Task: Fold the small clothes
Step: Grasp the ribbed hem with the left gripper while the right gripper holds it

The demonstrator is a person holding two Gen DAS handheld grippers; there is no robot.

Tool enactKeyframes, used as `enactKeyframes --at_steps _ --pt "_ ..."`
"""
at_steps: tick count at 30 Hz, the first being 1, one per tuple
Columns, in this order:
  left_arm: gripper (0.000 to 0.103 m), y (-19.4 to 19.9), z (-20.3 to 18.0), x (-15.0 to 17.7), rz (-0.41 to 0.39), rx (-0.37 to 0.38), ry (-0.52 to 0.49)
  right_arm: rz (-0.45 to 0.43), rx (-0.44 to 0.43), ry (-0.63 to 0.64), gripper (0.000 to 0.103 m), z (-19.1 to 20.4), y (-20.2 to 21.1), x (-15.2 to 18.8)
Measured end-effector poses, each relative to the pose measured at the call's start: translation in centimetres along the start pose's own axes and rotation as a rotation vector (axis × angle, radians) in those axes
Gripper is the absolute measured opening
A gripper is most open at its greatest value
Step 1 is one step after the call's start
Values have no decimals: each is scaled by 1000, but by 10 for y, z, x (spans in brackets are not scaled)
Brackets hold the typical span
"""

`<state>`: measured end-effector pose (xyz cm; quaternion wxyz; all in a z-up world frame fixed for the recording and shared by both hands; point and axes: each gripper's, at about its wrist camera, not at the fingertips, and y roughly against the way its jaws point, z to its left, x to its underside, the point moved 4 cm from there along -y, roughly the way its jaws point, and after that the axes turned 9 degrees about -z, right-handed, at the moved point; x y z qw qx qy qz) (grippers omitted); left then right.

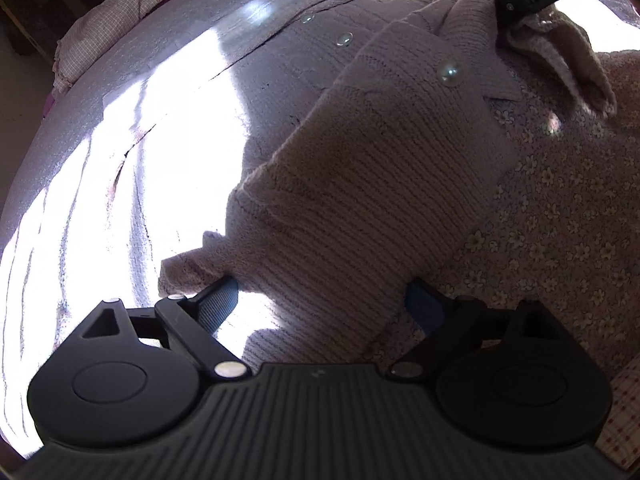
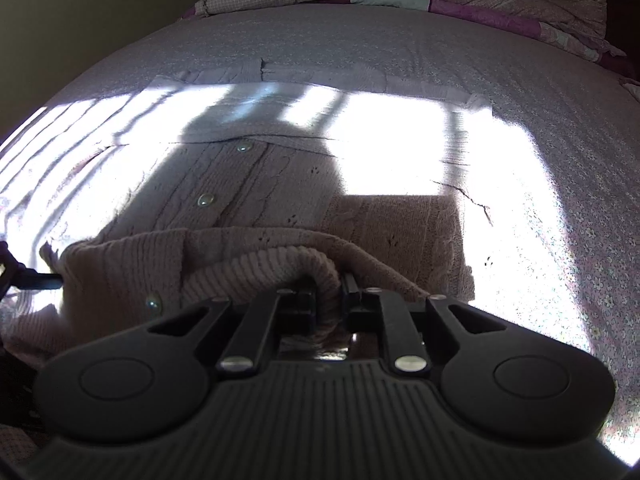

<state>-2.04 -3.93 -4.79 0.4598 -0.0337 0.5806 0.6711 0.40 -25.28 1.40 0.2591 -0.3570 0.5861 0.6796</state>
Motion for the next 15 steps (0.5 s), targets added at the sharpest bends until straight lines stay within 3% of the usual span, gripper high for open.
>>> enactKeyframes --at_steps 4,12,15 --pt "91 0 9 -2 2 -19 48 13 10 62 16 3 11 5" --pt "49 11 44 -8 -13 -12 208 64 55 299 30 22 33 44" --pt "51 7 53 -10 1 2 236 75 50 329 34 26 34 60"
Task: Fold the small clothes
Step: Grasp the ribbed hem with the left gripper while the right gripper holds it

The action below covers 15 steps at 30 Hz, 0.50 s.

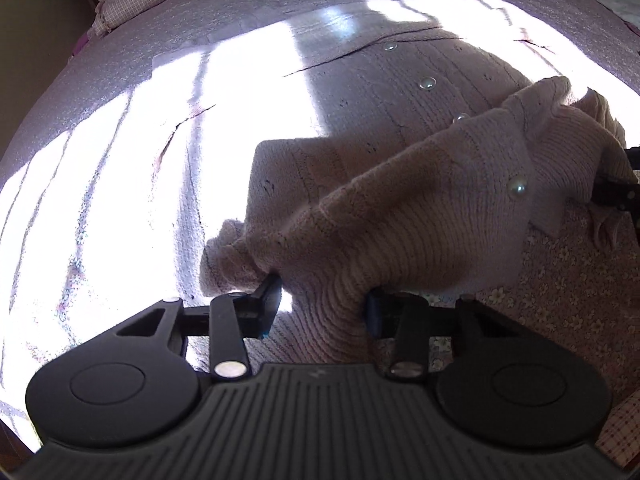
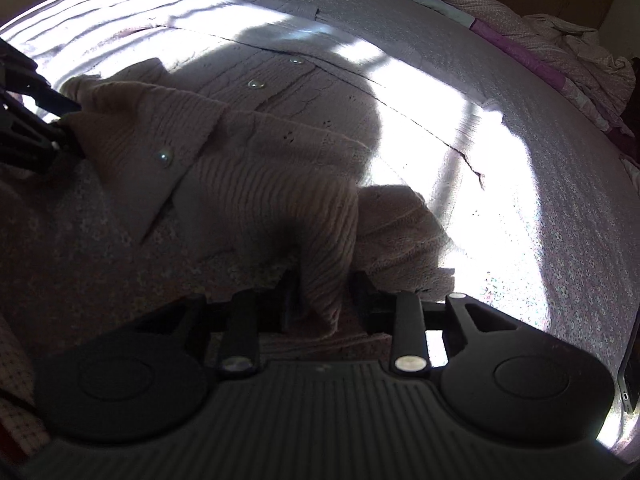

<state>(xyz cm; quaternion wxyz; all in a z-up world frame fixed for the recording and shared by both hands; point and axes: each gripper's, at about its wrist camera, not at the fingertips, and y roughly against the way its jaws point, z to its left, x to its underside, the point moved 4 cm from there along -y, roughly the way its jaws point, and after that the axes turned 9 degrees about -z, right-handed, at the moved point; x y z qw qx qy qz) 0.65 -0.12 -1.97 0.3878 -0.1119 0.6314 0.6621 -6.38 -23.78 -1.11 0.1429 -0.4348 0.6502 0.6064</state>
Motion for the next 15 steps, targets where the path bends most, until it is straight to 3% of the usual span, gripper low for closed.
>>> enactKeyframes --at_steps 7,8,10,11,13,15 --pt "56 6 -10 1 -23 -18 -34 -52 -12 -106 35 -8 -5 4" --pt "51 12 -13 3 -33 -6 -21 -58 -11 -105 35 -8 -4 4" --pt "33 18 -12 5 -61 -18 -14 -75 -2 -101 22 -7 -2 4" --pt "13 23 -11 5 -86 -35 -15 -85 3 -102 18 -7 0 4" --pt "11 33 -4 3 -130 -34 9 -116 25 -115 11 -10 8 3" --pt "10 44 -1 -2 -168 -37 30 -149 66 -115 10 -13 16 0"
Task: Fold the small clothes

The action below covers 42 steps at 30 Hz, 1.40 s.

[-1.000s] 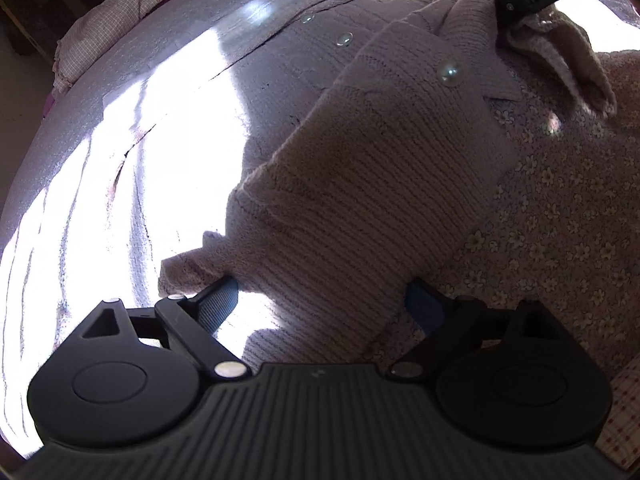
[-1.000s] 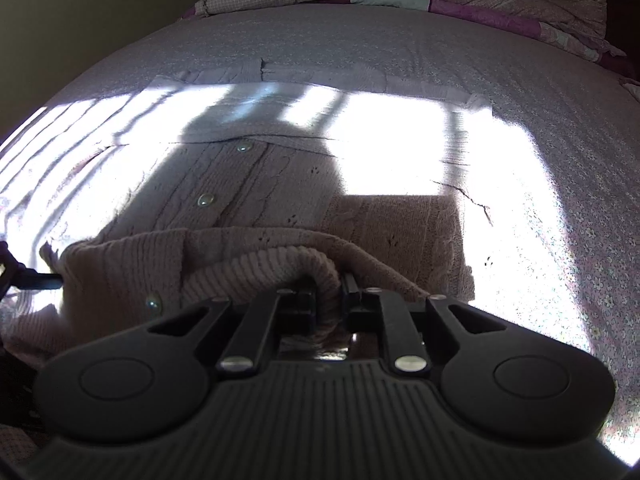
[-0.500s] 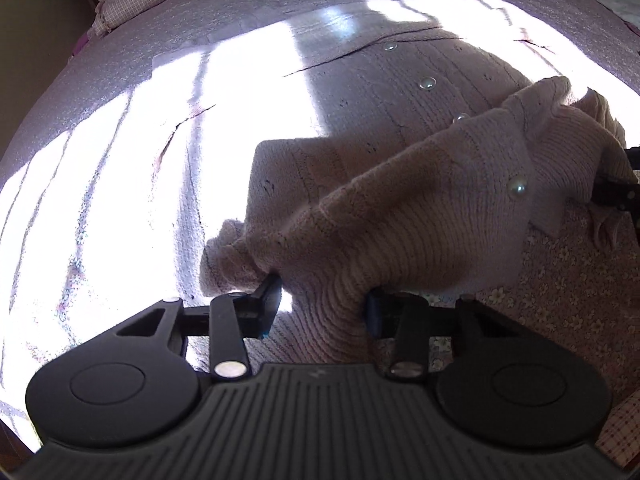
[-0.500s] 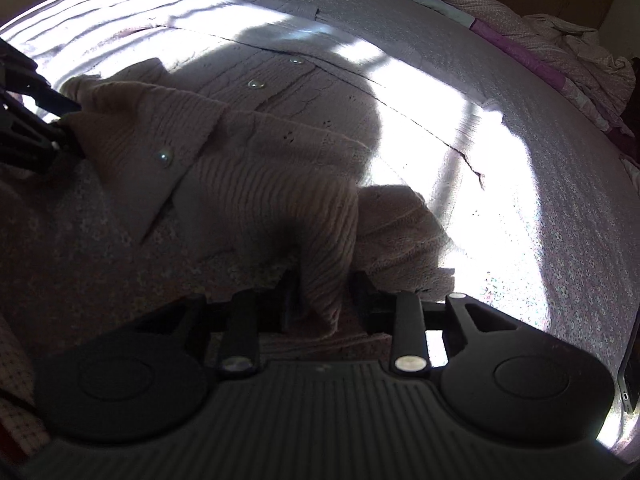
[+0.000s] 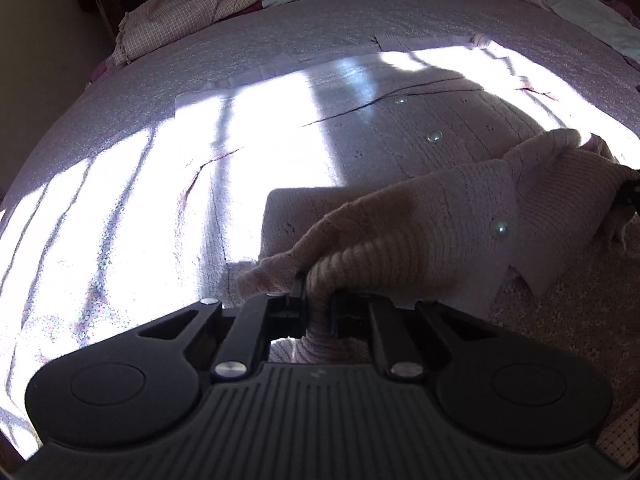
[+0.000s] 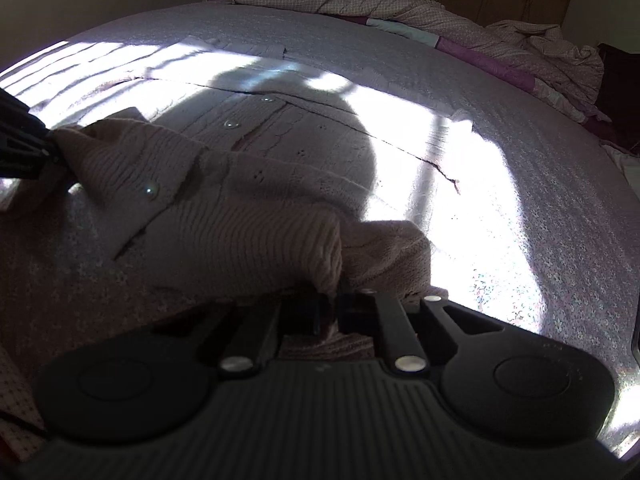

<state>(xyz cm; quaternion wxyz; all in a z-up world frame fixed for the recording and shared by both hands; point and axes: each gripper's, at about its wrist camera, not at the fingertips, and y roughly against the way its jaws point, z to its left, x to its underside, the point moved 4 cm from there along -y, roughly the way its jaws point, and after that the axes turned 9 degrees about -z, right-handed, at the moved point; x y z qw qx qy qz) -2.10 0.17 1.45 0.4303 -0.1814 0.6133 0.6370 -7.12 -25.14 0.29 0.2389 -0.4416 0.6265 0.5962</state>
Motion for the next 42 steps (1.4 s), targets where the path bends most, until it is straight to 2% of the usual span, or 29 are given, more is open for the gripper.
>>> enactKeyframes --at_steps 3,9,18,32,38,42 --pt "10 13 3 -16 -83 -23 -9 -75 60 21 9 -6 13 -14" --pt "10 32 7 -46 -180 -18 2 -190 115 -6 9 -23 21 -48" --pt "10 19 14 -76 -220 -11 12 -261 159 -20 9 -39 8 -86" --pt "10 -40 37 -145 -226 -36 83 -292 211 -47 9 -73 -48 -139" --pt "10 -93 52 -178 -187 -21 127 -296 260 -32 9 -87 -89 -163" --pt "10 -144 56 -186 -124 -23 116 -247 269 -38 9 -93 -131 -164"
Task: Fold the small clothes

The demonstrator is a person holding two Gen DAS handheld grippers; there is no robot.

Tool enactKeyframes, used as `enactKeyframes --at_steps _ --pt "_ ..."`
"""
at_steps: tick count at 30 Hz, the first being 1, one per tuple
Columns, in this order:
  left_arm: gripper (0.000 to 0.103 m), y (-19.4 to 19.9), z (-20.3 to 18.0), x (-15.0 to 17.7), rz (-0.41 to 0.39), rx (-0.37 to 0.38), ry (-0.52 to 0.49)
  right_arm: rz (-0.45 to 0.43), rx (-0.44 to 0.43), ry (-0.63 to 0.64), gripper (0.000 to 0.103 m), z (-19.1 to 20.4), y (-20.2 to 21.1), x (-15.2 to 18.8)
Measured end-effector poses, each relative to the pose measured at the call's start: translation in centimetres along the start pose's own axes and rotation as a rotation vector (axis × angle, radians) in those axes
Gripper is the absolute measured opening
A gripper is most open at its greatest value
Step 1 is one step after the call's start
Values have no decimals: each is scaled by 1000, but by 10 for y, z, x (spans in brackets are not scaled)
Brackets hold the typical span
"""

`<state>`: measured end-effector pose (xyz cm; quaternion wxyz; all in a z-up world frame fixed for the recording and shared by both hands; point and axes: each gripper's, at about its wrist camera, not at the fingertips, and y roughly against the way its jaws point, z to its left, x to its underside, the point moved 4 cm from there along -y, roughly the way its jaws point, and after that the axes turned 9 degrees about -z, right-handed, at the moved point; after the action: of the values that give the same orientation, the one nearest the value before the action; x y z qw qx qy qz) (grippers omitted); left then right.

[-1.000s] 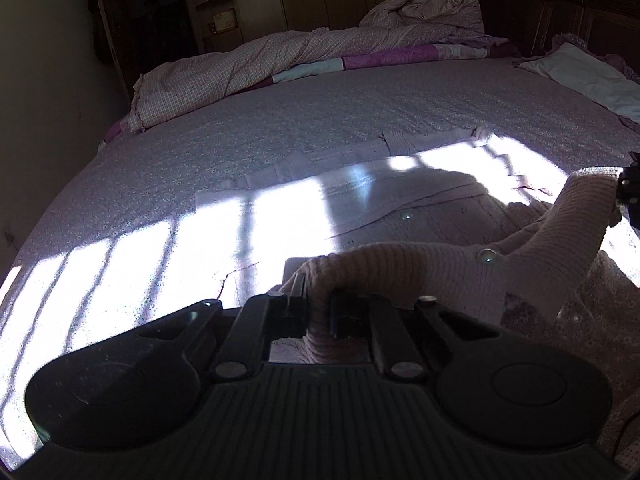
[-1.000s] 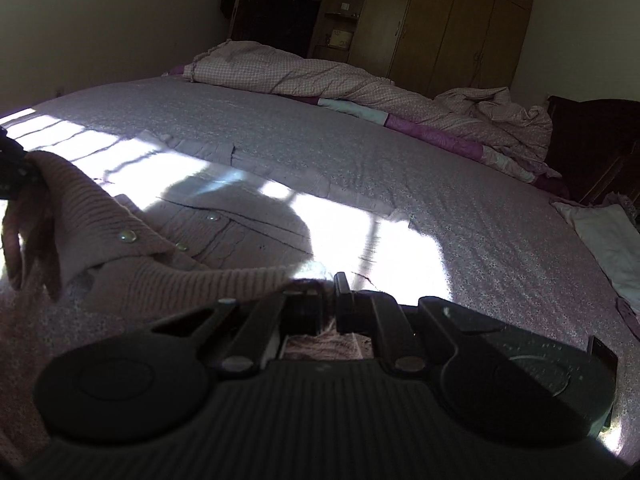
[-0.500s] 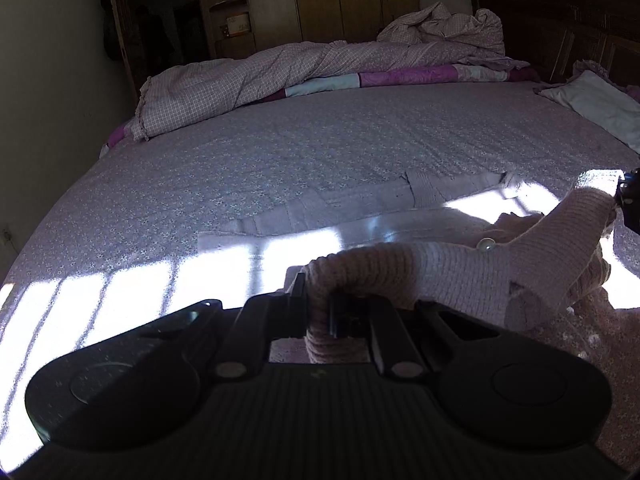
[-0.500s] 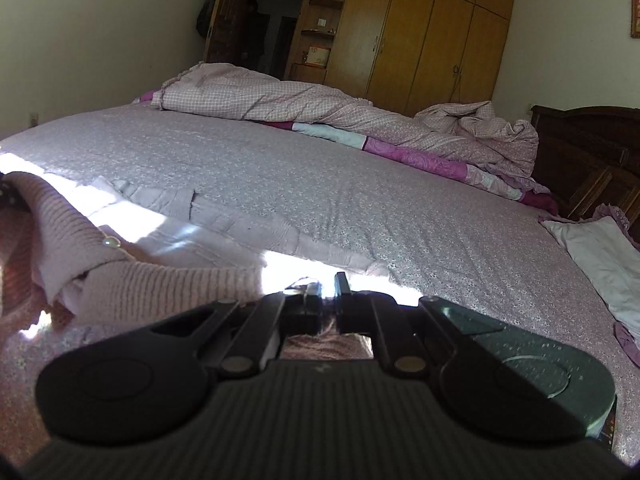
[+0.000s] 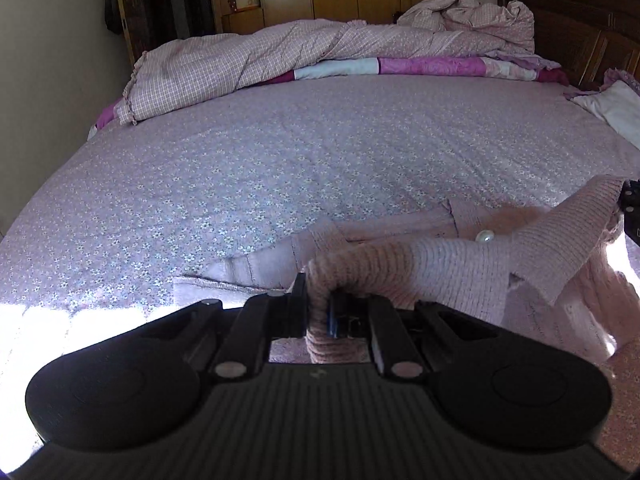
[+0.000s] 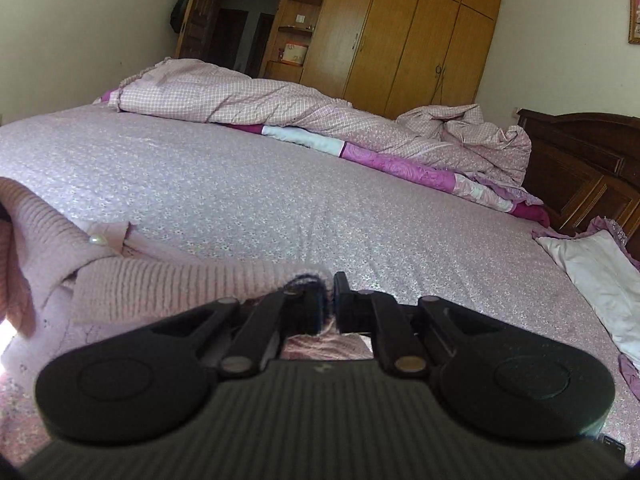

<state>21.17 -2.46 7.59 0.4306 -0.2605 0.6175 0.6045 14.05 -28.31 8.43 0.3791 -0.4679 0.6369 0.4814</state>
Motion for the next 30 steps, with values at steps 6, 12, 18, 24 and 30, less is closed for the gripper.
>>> enactKeyframes --at_steps 6,12,18,24,30 --pt "14 -69 14 22 119 7 34 119 -22 32 9 18 -56 33" --pt "55 -71 28 35 127 28 82 149 -29 45 12 33 -73 67" --pt "70 -35 43 28 119 -16 145 149 -26 -25 21 24 -67 59" --pt "70 0 50 23 94 -5 200 140 -33 -133 51 5 -38 49" --pt "70 34 45 26 67 27 195 156 -56 -155 51 -6 -5 52"
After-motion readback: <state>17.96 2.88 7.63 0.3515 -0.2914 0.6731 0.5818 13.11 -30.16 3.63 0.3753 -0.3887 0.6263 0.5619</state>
